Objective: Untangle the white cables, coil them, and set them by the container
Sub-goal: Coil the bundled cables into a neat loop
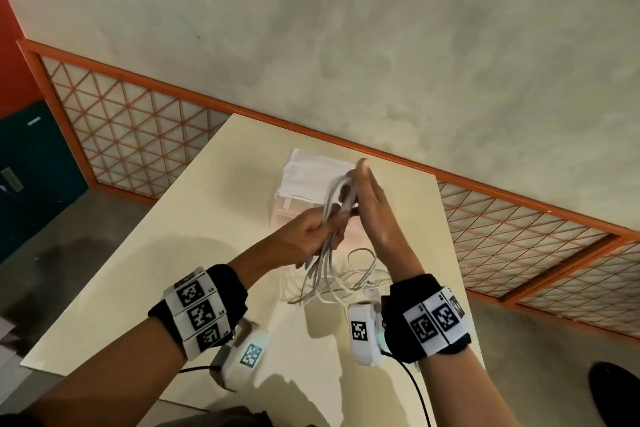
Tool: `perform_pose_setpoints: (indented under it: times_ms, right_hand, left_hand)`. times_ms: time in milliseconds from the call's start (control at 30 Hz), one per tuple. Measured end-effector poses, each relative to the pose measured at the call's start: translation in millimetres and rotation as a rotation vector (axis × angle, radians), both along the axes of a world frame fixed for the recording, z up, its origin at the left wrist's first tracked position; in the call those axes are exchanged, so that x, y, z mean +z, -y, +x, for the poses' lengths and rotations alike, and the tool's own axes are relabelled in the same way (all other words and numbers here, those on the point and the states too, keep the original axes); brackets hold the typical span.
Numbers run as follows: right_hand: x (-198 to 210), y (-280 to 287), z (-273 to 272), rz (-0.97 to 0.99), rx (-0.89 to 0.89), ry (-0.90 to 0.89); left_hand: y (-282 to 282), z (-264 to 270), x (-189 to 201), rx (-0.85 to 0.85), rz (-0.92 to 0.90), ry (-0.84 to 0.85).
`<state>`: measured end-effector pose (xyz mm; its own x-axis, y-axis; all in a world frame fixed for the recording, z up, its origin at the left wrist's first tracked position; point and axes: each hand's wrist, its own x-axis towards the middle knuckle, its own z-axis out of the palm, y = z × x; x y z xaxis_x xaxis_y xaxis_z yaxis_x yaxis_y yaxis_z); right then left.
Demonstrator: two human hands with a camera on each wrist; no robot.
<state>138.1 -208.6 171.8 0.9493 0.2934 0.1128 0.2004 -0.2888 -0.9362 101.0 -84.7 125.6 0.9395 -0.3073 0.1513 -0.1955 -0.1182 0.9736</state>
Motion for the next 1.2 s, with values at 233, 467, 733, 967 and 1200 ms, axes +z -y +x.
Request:
perform_pose_setpoints:
  times_ms: [233,467,733,967,1200]
  right_hand:
    - [-38,10,-18,-0.348,0.457,-0.155]
    - [-35,4,-24,-0.538,0.326,0.226]
    - [-49,1,-40,-0.275,0.527,-0.242]
    - [-48,26,-29,-0.340,0.652,-0.404]
    - [-48,42,-18,-0.558,0.675,-0.443]
  left_hand:
    - [-14,18,7,0.292,-0.201,0.075]
    - [-22,29,-13,0.554,-0.164,0.128]
    - [-22,31,0,0.499,-0.655,-0.151]
    - [-29,33,-1,0.501,-0.715,-0.148]
    - [-37,34,10,0.540,-0.674,-0.054]
